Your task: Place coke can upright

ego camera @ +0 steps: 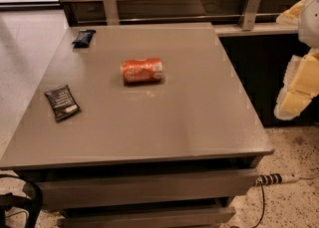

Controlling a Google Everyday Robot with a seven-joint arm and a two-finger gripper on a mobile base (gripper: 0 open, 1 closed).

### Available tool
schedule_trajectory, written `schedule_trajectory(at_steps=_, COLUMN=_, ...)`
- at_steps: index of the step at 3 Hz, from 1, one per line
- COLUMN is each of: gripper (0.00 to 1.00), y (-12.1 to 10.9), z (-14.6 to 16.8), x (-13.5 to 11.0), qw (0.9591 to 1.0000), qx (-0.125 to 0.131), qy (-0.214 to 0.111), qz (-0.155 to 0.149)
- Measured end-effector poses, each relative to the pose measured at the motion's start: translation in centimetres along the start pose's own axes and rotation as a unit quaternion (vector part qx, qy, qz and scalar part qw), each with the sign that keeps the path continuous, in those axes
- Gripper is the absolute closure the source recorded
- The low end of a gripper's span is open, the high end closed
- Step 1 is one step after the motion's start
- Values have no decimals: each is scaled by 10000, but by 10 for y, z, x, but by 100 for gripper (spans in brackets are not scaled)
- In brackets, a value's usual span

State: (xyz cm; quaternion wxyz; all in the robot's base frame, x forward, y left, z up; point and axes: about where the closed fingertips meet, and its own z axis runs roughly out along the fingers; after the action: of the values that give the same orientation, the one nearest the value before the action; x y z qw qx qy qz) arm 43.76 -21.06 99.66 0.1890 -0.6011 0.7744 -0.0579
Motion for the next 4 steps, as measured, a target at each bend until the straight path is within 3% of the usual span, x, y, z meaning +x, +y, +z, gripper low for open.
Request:
schedule_trajectory(at_steps=2, gripper=0, y=-9, z=0, x=-14, qw=9998, qx=3, qy=-117, qz=-149)
schedule_trajectory(at_steps=4, gripper=0, y=-44, z=41, x=-102, qw=9934, qx=-317, qy=-688, qz=-857)
